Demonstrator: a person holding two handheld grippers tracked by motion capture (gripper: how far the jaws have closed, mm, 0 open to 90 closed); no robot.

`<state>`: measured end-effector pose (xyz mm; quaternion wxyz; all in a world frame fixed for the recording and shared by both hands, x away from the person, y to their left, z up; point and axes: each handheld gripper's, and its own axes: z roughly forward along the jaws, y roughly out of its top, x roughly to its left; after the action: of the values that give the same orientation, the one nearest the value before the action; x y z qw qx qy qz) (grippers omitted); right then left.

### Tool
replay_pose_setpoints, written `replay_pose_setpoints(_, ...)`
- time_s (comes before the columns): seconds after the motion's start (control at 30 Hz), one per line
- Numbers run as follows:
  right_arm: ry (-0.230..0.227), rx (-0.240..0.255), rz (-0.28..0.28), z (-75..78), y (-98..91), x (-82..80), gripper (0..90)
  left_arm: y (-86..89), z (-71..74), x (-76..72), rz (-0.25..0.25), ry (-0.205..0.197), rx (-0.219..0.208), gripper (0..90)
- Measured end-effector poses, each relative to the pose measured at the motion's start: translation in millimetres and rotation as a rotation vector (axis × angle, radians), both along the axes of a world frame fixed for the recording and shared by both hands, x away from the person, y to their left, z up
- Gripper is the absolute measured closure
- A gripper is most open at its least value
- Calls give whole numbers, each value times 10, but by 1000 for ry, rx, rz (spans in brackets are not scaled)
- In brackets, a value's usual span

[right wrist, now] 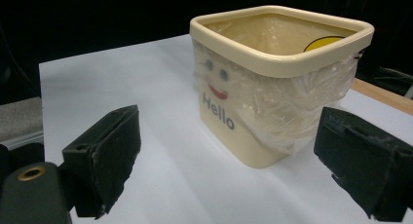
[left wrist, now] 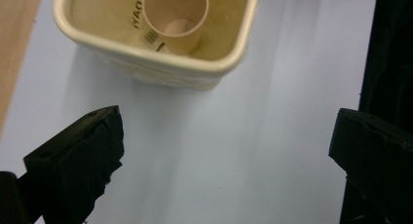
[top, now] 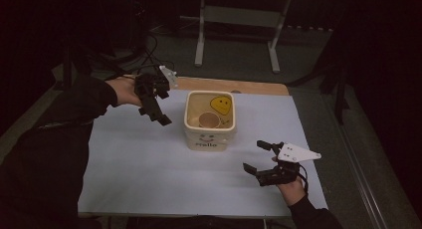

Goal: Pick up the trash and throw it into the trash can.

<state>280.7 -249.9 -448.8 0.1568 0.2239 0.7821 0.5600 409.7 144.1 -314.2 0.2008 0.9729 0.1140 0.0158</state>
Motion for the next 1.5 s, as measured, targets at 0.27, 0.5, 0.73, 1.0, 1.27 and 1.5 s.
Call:
replay_pose_setpoints(0.27,1,1,-3,0,-5,2,96,168,-160,-91,18,12,-42,6)
replay_pose_setpoints(0.5,0,0,-3,0,-3,4,97,300,-398,-211,35,36,-74,6)
replay_pose_setpoints(0.73,-1,-4,-1,-2,0,7,96,364,-563,-314,64,39,-105,6)
replay_pose_setpoints(1.0,1,-5,-1,-3,1,7,96,437,-864,-492,101,52,-164,6)
replay_pose_setpoints(1.27,6,-7,-1,-6,7,9,97,409,-1162,-669,104,77,-210,7)
replay_pose_setpoints(1.5,6,-10,0,-7,11,8,96,357,-1315,-809,114,81,-250,7)
